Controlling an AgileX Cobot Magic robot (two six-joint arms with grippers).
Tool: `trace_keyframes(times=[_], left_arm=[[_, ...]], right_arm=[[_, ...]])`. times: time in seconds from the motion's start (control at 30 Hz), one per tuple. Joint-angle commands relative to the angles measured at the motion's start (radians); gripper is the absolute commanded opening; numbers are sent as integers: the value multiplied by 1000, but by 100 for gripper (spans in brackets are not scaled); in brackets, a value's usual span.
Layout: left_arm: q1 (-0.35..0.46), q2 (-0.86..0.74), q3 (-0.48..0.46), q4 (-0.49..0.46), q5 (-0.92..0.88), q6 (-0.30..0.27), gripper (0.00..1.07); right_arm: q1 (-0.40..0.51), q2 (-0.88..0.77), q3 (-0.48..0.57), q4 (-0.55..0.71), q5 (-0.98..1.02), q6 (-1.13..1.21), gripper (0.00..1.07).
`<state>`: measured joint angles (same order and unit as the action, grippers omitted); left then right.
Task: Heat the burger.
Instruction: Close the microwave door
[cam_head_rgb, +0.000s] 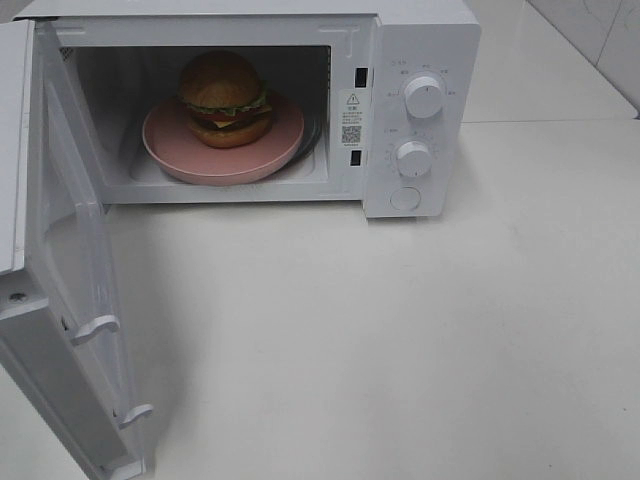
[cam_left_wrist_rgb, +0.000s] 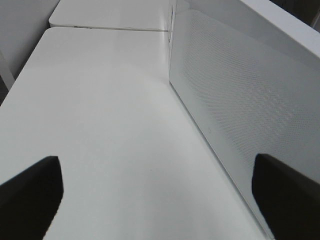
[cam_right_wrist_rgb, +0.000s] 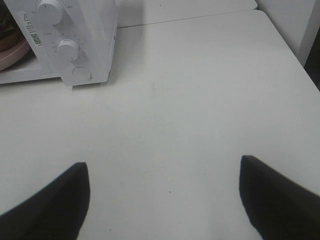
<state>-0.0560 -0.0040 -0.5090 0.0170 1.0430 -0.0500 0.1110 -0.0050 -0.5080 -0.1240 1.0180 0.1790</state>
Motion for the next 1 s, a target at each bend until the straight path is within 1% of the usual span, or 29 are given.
trace_keyframes(times=[0.03, 0.7, 0.8, 0.9, 0.93, 0.97, 1.0], left_arm=[[2, -18, 3, -3, -6, 3, 98], [2, -18, 3, -4, -6, 3, 98], [2, -18, 3, -17, -7, 3, 98], [2, -5, -22, -34, -17, -8, 97], [2, 21, -52, -48, -25, -7, 94], [2, 54, -63, -30, -29, -6, 90], [2, 54, -63, -30, -29, -6, 90]], right_arm=[[-8, -25, 1, 4, -11, -17, 76], [-8, -25, 1, 4, -11, -17, 76], [-8, -25, 1, 4, -11, -17, 76], [-8, -25, 1, 4, -11, -17, 76], [-8, -25, 1, 4, -11, -17, 76], [-8, -25, 1, 4, -11, -17, 76], [-8, -25, 1, 4, -11, -17, 76]])
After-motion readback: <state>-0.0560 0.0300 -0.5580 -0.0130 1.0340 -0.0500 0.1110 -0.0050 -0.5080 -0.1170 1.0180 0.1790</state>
